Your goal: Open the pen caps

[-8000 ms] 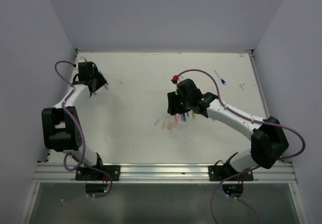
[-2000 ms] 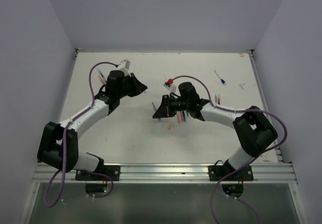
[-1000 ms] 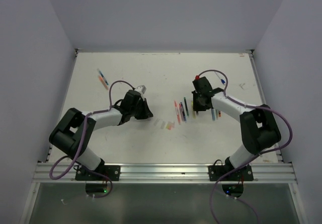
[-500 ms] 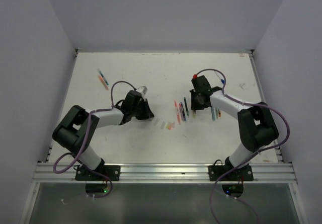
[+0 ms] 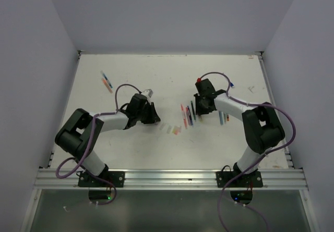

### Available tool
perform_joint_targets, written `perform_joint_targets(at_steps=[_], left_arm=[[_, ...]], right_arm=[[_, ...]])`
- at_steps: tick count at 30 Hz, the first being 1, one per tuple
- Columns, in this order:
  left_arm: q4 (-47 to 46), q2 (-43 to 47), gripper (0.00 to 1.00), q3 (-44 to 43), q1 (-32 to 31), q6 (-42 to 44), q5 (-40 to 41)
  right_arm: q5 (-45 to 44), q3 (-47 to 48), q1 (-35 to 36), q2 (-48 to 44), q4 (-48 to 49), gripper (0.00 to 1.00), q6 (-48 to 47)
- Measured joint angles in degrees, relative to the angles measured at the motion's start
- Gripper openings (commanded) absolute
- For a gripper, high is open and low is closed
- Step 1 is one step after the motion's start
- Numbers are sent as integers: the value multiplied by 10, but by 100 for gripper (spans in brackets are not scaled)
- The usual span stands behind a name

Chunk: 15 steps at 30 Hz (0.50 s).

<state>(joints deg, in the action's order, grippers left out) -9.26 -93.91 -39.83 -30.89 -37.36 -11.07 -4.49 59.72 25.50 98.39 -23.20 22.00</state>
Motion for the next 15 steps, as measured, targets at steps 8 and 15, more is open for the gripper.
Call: perform_joint_targets(at_steps=[8, 15], left_arm=[[11, 8, 34, 0, 0, 1, 13], [28, 18, 36, 0, 0, 5, 30]], right_arm=[[2, 7, 0, 13, 1, 20, 2], [10, 7, 2, 18, 2, 24, 5]])
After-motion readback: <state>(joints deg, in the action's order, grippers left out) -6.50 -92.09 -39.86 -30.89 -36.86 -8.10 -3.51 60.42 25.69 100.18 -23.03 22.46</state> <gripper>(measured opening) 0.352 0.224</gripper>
